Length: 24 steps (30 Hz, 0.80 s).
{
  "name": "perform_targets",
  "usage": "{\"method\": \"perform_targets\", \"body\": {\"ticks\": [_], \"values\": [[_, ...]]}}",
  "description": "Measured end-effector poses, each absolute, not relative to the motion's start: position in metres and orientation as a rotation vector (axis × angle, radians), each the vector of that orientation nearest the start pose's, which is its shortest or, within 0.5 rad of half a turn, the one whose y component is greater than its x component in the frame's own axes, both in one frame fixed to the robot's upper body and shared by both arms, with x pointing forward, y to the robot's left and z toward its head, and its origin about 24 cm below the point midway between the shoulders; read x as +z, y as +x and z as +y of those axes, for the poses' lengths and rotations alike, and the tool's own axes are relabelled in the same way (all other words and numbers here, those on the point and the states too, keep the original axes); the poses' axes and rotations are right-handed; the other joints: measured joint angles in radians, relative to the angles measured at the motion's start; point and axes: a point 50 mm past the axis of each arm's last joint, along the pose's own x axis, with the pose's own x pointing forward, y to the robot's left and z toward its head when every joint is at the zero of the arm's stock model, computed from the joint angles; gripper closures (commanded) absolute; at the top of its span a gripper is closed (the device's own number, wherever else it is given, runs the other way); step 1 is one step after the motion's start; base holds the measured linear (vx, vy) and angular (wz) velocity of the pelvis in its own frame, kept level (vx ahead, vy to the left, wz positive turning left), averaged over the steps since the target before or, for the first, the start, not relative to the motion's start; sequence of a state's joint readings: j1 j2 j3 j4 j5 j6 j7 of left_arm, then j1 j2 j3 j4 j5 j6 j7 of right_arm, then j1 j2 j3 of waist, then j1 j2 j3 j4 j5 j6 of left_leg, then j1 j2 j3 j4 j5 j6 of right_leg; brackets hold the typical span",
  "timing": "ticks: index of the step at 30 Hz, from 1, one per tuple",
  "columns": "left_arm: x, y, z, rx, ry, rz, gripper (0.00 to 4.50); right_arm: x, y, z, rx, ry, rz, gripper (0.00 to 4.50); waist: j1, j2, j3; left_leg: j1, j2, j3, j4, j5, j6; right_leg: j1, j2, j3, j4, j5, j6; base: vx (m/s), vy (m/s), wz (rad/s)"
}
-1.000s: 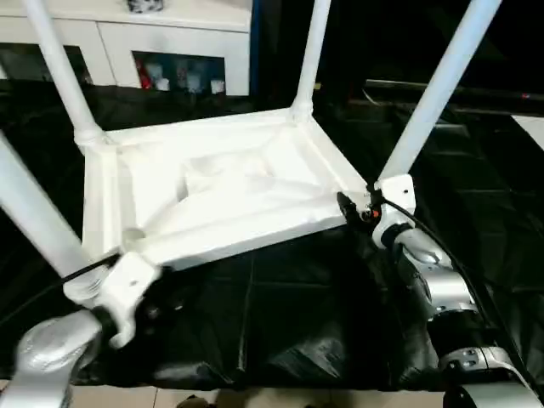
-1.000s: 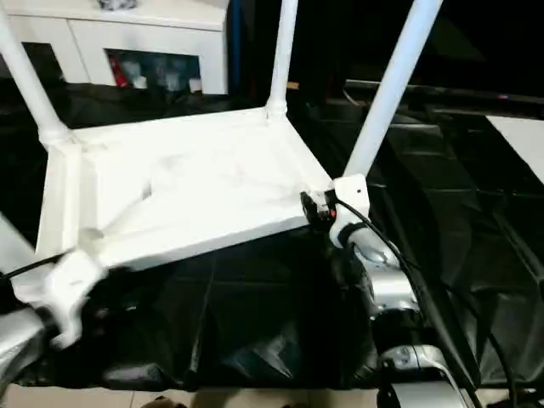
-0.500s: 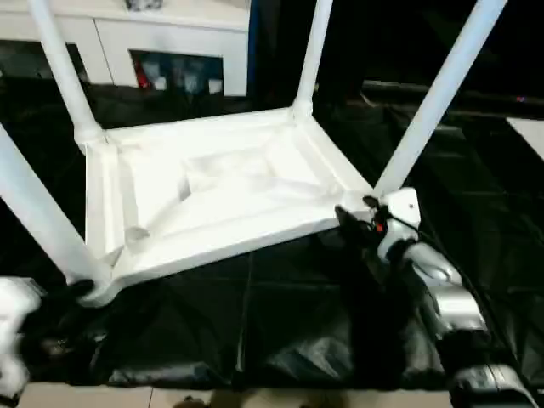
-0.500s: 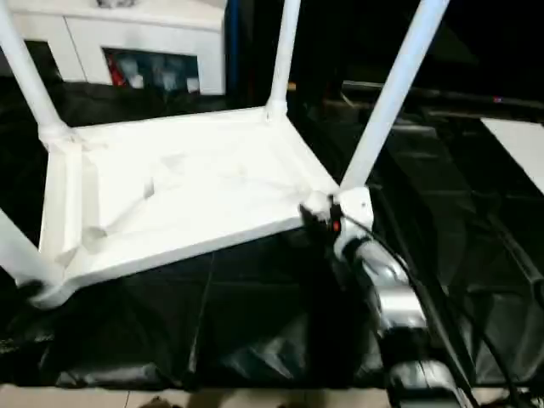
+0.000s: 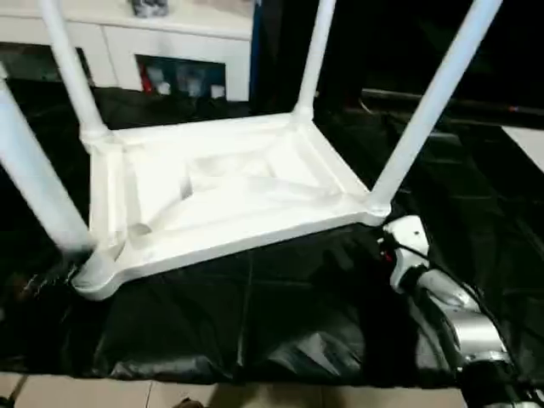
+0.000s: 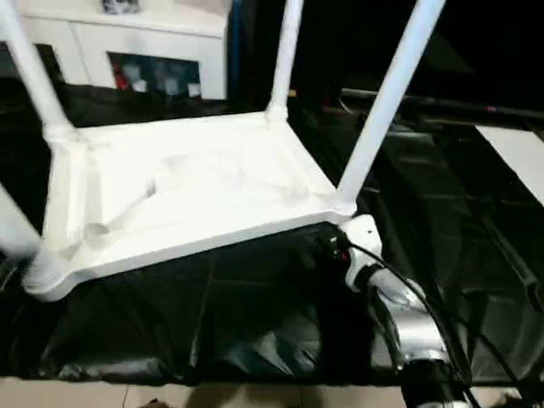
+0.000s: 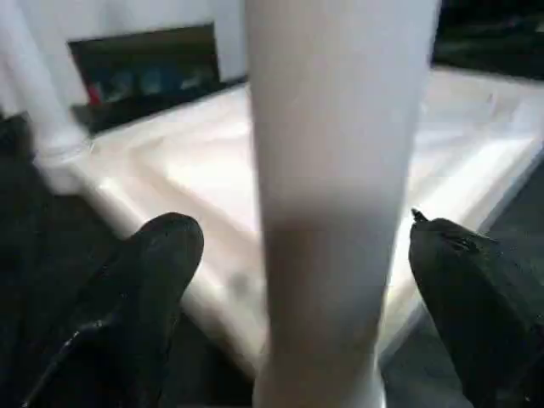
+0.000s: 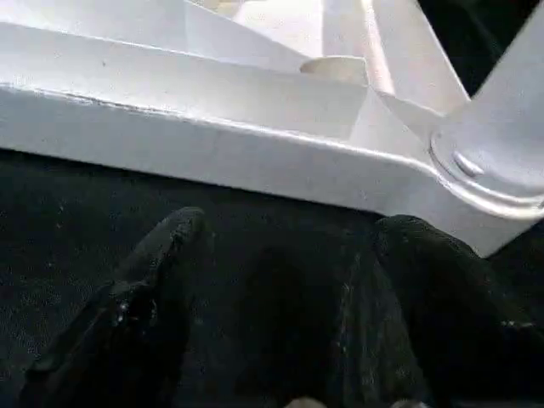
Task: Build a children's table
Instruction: Rotate table base
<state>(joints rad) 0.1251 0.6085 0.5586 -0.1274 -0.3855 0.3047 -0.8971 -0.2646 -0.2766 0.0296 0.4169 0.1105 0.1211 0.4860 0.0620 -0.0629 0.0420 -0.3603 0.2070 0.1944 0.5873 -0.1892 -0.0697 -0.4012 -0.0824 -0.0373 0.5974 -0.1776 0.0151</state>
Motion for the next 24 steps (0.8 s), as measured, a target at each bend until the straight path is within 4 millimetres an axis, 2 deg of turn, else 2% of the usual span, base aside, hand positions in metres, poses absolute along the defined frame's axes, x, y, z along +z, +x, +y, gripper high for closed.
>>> {"method": "perform_targets", "body": {"ticks": [3,9,16,24], "values": [[0.116,0.22,0.305,-0.445,0.105,0.079,0.05,0.009,0.3,-0.172,0.462,-0.107,0.334,0.94,-0.002,-0.002,-0.001,0.001,0.0,0.0,0.0,0.001,-0.001,0.0,0.0,0.0,0.001,0.002,-0.002,0.0,0.0,0.0],[0.118,0.234,0.284,-0.585,0.014,0.073,0.05,0.001,0.313,-0.161,0.45,-0.15,0.395,0.94,0.005,-0.004,-0.002,0.001,0.0,0.0,0.001,0.003,-0.005,-0.002,0.0,0.0,0.007,0.002,-0.003,0.0,0.0,0.0],[0.123,0.22,0.246,-0.906,-0.088,0.149,0.05,0.0,0.324,-0.141,0.475,-0.141,0.41,0.94,0.01,-0.003,-0.002,0.002,0.001,0.0,0.001,0.004,-0.006,-0.003,0.0,0.0,0.013,-0.002,-0.007,0.0,0.0,0.0],[0.112,0.208,0.191,-1.092,-0.179,0.175,0.05,-0.002,0.33,-0.115,0.522,-0.121,0.415,0.94,-0.017,-0.01,-0.002,0.004,0.001,0.0,0.001,0.004,-0.007,-0.003,0.001,0.001,0.014,-0.003,-0.006,0.0,0.0,0.0]]}}
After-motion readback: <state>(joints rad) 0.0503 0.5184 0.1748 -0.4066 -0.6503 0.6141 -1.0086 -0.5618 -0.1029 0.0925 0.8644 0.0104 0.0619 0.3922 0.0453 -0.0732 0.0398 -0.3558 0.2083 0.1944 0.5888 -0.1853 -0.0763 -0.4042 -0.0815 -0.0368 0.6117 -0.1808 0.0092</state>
